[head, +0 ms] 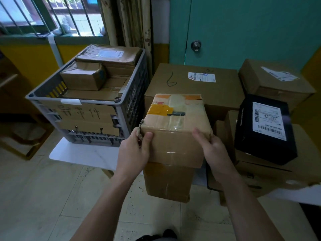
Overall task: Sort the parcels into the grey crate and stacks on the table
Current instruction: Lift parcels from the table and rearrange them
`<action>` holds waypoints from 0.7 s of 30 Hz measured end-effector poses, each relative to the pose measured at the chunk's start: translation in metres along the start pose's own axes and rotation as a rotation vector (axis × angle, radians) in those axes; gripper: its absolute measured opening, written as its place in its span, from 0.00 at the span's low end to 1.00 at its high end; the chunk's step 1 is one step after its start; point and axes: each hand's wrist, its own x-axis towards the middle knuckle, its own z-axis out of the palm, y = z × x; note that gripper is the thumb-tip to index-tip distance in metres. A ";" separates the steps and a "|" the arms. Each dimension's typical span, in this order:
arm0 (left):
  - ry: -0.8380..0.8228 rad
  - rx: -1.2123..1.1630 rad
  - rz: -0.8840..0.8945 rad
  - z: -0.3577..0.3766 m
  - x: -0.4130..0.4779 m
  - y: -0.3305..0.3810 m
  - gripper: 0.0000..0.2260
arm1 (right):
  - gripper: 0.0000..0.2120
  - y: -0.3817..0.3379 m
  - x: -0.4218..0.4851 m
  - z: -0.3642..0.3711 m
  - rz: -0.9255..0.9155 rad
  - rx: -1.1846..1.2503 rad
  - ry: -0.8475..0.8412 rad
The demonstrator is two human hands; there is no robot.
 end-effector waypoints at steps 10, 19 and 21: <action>-0.235 -0.198 -0.271 -0.015 0.001 0.013 0.22 | 0.07 -0.012 -0.016 0.019 0.096 0.022 0.154; -0.384 -0.160 -0.387 -0.036 0.025 0.010 0.29 | 0.12 -0.022 -0.028 0.033 0.143 0.022 0.247; -0.433 -0.152 -0.410 -0.040 0.033 0.012 0.33 | 0.11 -0.021 -0.030 0.034 0.161 0.002 0.241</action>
